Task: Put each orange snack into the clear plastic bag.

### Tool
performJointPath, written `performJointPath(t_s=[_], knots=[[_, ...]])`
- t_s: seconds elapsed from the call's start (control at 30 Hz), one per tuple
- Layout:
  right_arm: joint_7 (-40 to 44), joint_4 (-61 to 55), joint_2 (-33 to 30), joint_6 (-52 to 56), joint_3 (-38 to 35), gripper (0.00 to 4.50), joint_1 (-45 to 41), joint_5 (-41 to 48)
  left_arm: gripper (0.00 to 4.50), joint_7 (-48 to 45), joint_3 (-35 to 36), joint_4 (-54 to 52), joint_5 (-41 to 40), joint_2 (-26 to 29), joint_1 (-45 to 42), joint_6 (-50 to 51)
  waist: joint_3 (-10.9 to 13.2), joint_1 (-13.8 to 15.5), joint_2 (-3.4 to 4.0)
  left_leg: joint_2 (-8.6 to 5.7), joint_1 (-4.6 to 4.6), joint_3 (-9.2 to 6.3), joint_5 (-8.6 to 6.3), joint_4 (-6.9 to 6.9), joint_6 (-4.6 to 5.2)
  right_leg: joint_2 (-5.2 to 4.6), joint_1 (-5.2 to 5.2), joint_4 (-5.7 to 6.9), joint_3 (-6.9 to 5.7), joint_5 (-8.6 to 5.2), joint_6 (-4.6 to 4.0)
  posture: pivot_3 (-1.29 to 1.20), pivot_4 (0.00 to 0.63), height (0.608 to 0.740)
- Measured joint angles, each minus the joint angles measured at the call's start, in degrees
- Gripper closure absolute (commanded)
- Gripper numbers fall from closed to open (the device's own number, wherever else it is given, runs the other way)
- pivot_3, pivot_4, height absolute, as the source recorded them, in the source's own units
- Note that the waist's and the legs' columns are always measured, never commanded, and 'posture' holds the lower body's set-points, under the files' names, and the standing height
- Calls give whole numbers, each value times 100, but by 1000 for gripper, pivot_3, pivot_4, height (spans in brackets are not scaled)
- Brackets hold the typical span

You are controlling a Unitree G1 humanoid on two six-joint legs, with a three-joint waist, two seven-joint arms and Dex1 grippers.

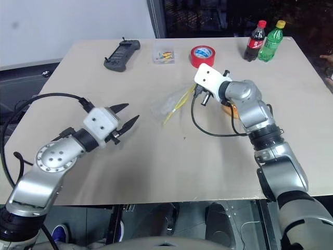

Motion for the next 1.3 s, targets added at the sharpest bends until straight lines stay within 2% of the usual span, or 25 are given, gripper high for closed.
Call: performJointPath(t_s=[0.13,0.27,0.47,0.7,0.8,1.1,1.3], knots=[[52,67,55,226,3,4500,-89,8,2274,306,-656,37,1007,-488,-106,-164,1,-12,1,-3,-33,-11,-1,19,2,2,-28,9,-10,1,1,0,150,740],[129,56,131,430,3,4500,-170,44,2274,386,-1004,51,1511,-1020,-280,44,1,-45,2,-1,-40,-8,0,23,2,6,-39,20,-8,1,1,0,150,740],[175,-128,155,631,3,4500,-170,76,2274,441,-1196,513,1994,-1477,-472,180,0,-43,3,-2,-39,-10,0,32,2,6,-38,26,-9,1,2,0,150,740],[162,-496,175,927,3,4500,-164,115,2274,369,-1446,1186,2151,-1932,-858,46,0,-44,3,-5,-42,-12,0,42,2,4,-38,30,-11,1,2,0,150,740],[114,-540,176,1006,3,4500,-156,114,2274,101,-1431,1133,1874,-2100,-857,79,0,-48,2,-4,-43,-13,0,42,2,4,-38,30,-12,1,2,0,150,740],[25,-536,171,1043,2,4500,-157,111,2274,-426,-998,904,1325,-1923,-532,168,0,-123,2,-4,-42,-13,0,48,2,4,-37,34,-12,2,3,0,150,740],[13,-536,182,1064,2,4500,-157,115,2274,-256,-1025,990,1591,-2019,-671,128,0,-135,3,-4,-42,-14,0,48,2,4,-37,37,-12,2,2,0,150,740]])
